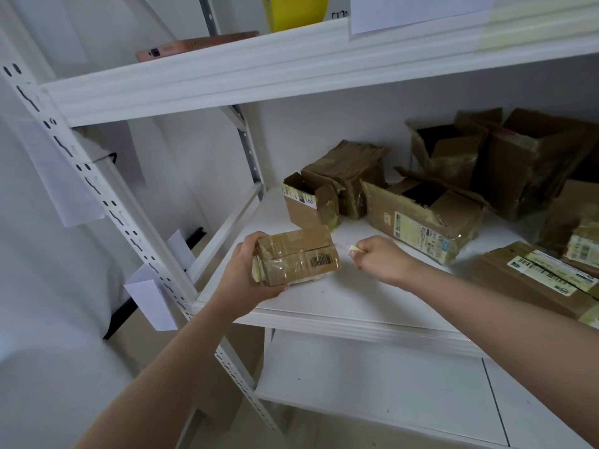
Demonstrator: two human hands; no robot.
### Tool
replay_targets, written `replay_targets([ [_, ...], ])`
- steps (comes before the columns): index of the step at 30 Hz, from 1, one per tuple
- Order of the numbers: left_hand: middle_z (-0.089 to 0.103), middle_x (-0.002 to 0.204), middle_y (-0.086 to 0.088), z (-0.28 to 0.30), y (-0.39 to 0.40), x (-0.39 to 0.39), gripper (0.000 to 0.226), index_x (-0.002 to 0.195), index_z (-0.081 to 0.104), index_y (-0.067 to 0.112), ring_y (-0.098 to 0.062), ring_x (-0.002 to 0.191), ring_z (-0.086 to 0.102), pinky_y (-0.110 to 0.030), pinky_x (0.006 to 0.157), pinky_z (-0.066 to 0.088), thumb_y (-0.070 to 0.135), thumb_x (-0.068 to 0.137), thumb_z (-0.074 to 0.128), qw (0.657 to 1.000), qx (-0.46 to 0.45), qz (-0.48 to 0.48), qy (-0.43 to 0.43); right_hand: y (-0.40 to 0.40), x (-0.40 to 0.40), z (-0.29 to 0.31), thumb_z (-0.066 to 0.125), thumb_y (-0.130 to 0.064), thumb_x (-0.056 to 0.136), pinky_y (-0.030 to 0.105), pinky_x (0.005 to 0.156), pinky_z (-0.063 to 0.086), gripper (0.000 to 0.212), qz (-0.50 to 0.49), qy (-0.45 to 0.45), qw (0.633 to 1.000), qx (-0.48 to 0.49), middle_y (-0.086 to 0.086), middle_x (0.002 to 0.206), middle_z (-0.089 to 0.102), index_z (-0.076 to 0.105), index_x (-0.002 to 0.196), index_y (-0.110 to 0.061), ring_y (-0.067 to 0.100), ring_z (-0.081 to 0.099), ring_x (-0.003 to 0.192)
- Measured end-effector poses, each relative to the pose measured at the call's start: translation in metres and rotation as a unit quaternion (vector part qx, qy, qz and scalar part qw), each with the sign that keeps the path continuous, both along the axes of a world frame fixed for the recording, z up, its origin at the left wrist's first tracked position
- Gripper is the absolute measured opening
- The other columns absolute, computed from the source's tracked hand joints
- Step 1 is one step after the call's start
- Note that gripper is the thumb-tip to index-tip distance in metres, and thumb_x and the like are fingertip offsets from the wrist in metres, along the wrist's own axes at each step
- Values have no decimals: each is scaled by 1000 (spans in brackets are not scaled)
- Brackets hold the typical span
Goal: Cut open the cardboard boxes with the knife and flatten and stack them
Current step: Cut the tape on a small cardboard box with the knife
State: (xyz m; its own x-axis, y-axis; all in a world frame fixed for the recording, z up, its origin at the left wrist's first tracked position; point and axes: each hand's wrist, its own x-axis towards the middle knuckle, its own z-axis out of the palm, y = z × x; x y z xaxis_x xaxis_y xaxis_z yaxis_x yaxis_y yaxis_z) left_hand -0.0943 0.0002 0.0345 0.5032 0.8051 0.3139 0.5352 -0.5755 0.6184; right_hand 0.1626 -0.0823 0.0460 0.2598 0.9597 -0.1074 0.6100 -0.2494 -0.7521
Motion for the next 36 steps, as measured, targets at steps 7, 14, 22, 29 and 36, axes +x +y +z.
replay_targets([
  [7,45,123,0,11,-3,11,85,130,33,27,-18,114,46,-32,91,47,27,64,87,999,-30,43,4,-23,14,11,51,-34,94,28,61,39,37,41,-76,995,-50,4,66,56,63,68,-11,23,56,65],
  [14,26,129,5,23,-19,35,105,145,15,30,-20,122,35,-47,103,42,25,63,81,994,-16,6,105,-20,-1,36,44,-32,96,35,68,43,24,22,-69,996,59,8,87,59,59,101,-14,27,57,81],
  [22,46,136,-1,38,-28,58,101,144,32,27,-28,122,38,-45,103,32,68,61,71,966,181,138,124,-34,-22,39,45,-36,96,31,62,48,19,21,-206,957,203,-3,66,63,60,90,-25,20,60,70],
  [29,58,114,-6,35,-26,64,91,129,52,28,-31,107,49,-47,93,36,73,52,71,919,303,193,166,-35,-25,41,44,-34,96,27,54,28,23,21,-237,944,228,-4,69,61,62,88,-22,20,55,70],
  [36,58,113,-4,33,-28,65,90,127,53,28,-29,105,49,-43,86,37,72,51,71,918,307,200,153,-34,-31,42,44,-34,96,28,57,36,24,12,-252,942,221,-2,73,62,62,88,-20,23,57,74],
])
